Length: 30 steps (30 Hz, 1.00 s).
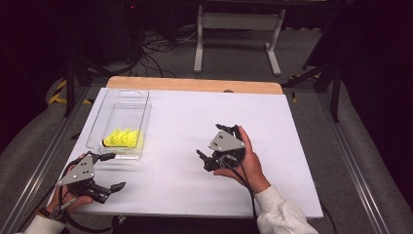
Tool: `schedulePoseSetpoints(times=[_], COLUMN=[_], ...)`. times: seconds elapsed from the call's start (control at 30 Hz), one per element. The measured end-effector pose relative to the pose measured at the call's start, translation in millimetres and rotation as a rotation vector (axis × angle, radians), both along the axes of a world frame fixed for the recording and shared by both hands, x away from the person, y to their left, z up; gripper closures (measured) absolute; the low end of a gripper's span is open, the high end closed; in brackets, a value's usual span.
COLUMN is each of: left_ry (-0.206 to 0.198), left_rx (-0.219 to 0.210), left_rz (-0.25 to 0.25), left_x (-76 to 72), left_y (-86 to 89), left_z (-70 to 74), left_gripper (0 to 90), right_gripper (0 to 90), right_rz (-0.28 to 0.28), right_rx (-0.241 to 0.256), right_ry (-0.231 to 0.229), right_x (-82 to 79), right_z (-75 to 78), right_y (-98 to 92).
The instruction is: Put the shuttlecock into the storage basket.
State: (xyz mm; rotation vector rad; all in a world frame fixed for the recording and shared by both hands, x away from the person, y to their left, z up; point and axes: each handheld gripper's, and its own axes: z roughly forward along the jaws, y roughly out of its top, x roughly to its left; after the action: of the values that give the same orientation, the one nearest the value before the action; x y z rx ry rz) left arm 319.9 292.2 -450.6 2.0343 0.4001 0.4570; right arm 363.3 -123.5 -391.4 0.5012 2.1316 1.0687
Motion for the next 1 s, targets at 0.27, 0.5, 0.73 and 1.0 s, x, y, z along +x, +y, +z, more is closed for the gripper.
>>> schedulePoseSetpoints(times=[0.27,0.5,0.73,1.0], left_ry=[-0.002,-0.002,-0.001,0.004], left_rx=[0.002,0.002,0.002,0.001], left_rz=[0.000,0.001,0.000,0.000], left_x=[0.2,0.3,0.6,0.7], left_y=[-0.1,-0.3,-0.8,-2.2], left_z=[0.0,0.0,-0.1,-0.5], left_gripper=[4.2,4.3,4.3,4.2], right_gripper=[6.1,6.3,6.6,6.8], right_rz=[-0.024,-0.042,-0.053,-0.062], right_rx=[-0.021,-0.034,-0.037,-0.038], right_ry=[-0.006,-0.009,-0.010,-0.007], right_x=[-4.0,-6.9,-10.0,-13.3], right_z=[-2.8,-6.2,-9.3,-12.2], right_y=[-8.7,-15.5,-24.0,-32.1])
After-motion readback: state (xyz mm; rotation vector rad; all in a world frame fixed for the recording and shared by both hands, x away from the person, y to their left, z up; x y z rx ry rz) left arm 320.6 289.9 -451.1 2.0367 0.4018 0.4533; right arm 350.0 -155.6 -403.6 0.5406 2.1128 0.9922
